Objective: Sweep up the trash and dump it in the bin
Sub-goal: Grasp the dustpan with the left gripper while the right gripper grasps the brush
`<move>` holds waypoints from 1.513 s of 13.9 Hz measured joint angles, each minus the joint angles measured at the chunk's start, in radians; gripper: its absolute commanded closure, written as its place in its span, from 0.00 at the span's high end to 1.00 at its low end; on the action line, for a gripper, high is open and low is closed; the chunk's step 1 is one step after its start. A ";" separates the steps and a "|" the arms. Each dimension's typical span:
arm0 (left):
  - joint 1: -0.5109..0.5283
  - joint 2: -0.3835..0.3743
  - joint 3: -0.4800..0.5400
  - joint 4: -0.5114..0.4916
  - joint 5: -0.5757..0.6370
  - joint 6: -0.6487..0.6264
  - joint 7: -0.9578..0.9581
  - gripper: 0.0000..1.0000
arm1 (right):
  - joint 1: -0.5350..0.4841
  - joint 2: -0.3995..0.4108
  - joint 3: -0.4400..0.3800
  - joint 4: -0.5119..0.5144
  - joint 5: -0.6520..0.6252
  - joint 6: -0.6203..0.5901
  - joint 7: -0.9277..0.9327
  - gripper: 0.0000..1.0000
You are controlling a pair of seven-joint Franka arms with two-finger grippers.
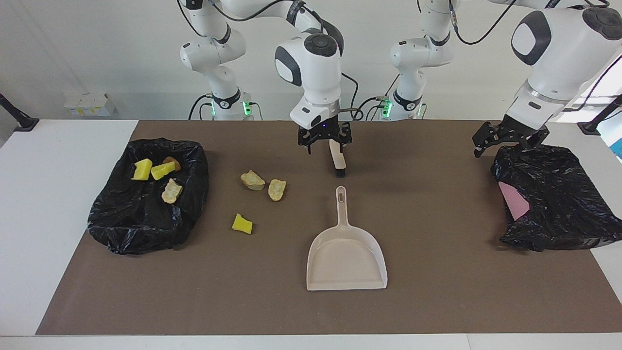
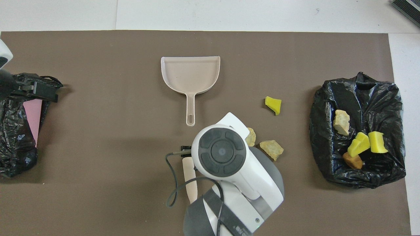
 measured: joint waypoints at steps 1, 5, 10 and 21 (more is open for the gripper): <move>0.000 0.000 0.000 0.000 0.000 0.000 0.001 1.00 | 0.020 -0.036 0.000 -0.051 0.015 0.000 0.000 1.00; -0.009 0.008 -0.010 -0.001 0.000 0.011 0.005 1.00 | 0.072 -0.108 0.001 -0.170 0.107 0.002 0.000 1.00; -0.106 0.080 -0.019 -0.009 0.000 0.122 -0.051 1.00 | 0.154 -0.114 0.001 -0.290 0.118 0.070 0.000 1.00; -0.410 0.268 -0.025 -0.046 0.000 0.396 -0.429 1.00 | 0.273 -0.081 0.001 -0.428 0.203 0.197 0.001 0.82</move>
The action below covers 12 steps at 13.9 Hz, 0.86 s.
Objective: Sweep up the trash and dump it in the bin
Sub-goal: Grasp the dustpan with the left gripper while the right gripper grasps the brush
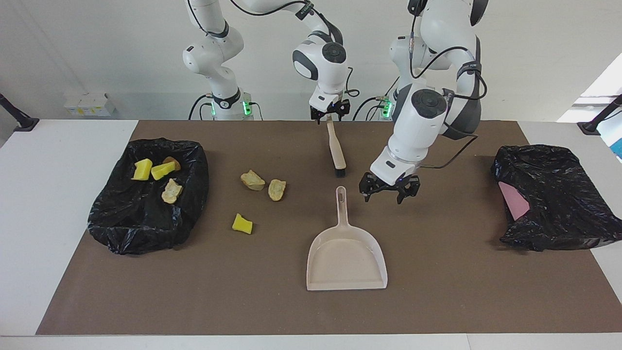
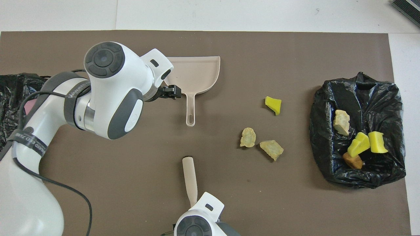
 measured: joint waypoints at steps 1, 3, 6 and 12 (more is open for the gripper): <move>-0.018 0.009 0.000 0.000 0.001 0.015 -0.024 1.00 | 0.000 0.000 0.000 -0.005 0.000 0.004 0.000 0.80; -0.044 0.021 0.000 0.000 0.003 0.036 -0.046 1.00 | 0.000 0.000 -0.001 -0.009 0.001 0.025 0.000 0.77; -0.081 0.043 0.000 -0.002 0.033 0.058 -0.089 1.00 | 0.001 0.002 -0.001 -0.014 0.003 0.054 0.000 0.62; -0.150 0.148 0.001 0.000 0.115 0.141 -0.224 0.00 | 0.014 0.004 -0.001 -0.024 0.011 0.060 0.002 0.06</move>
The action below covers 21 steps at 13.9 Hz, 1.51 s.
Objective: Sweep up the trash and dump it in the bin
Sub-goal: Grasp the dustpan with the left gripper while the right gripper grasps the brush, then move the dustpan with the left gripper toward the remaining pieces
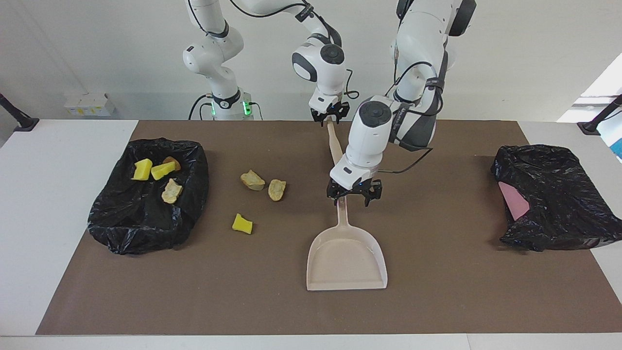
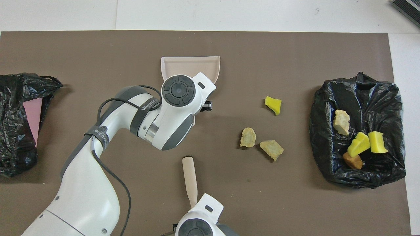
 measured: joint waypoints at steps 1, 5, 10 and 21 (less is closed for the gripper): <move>0.002 0.000 0.004 0.002 0.002 0.002 0.000 0.00 | 0.002 0.000 0.000 -0.001 0.001 0.000 0.008 0.00; 0.016 -0.004 0.016 0.016 0.004 0.003 0.002 0.00 | 0.011 -0.020 0.000 0.006 0.002 0.000 0.088 0.00; 0.077 -0.077 0.018 0.025 0.005 -0.051 0.114 0.00 | -0.075 -0.214 -0.011 0.007 -0.015 -0.188 0.147 0.00; 0.192 -0.372 0.019 -0.208 0.000 -0.326 0.982 0.00 | -0.487 -0.258 -0.017 -0.038 -0.218 -0.396 0.117 0.00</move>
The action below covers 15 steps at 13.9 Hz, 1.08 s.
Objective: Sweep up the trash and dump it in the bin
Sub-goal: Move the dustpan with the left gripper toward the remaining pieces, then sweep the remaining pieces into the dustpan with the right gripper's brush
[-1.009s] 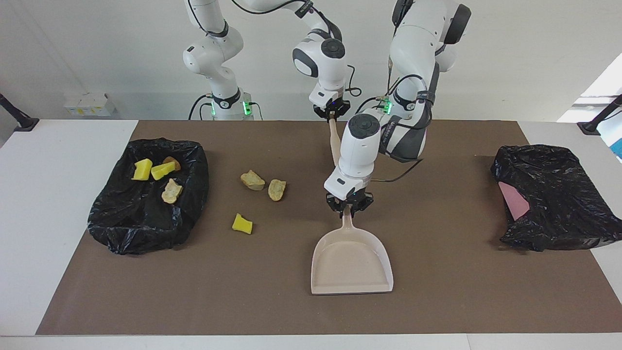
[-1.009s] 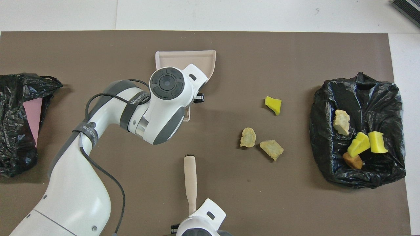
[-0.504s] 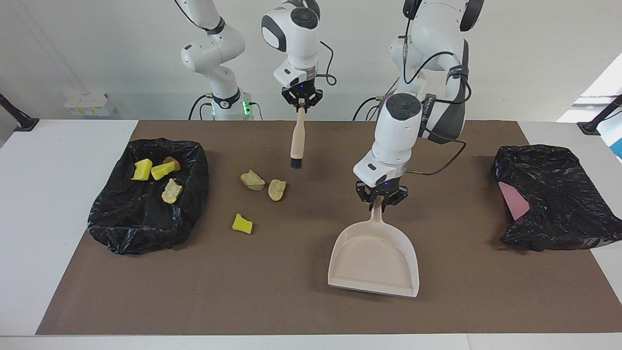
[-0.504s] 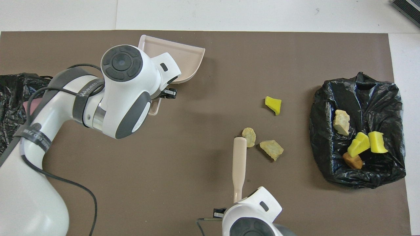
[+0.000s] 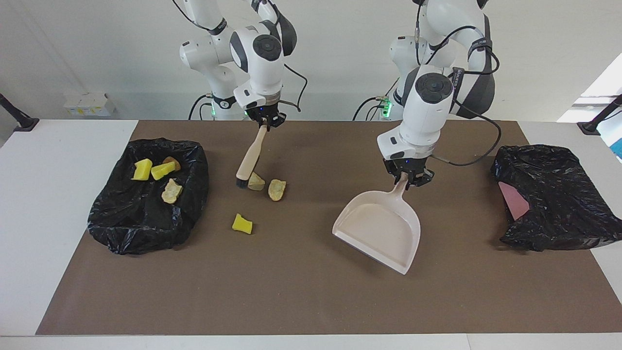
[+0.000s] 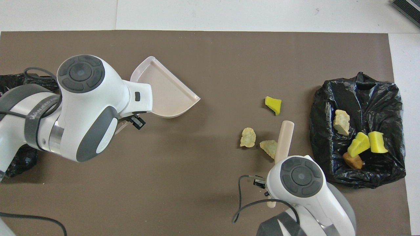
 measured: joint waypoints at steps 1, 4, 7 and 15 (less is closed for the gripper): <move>0.000 -0.031 -0.003 -0.051 0.000 0.002 0.050 0.00 | -0.009 0.008 0.000 -0.009 0.000 0.000 0.014 0.00; -0.001 -0.085 -0.009 -0.136 -0.012 0.005 0.368 0.00 | -0.042 0.052 0.002 -0.027 0.000 0.000 0.051 0.00; -0.014 -0.126 -0.015 -0.214 -0.039 0.036 0.469 0.00 | -0.052 0.094 0.003 -0.032 0.001 0.004 0.095 0.00; -0.151 -0.164 -0.024 -0.398 -0.075 0.274 0.386 0.00 | -0.044 0.228 0.014 0.090 0.035 0.093 0.079 0.00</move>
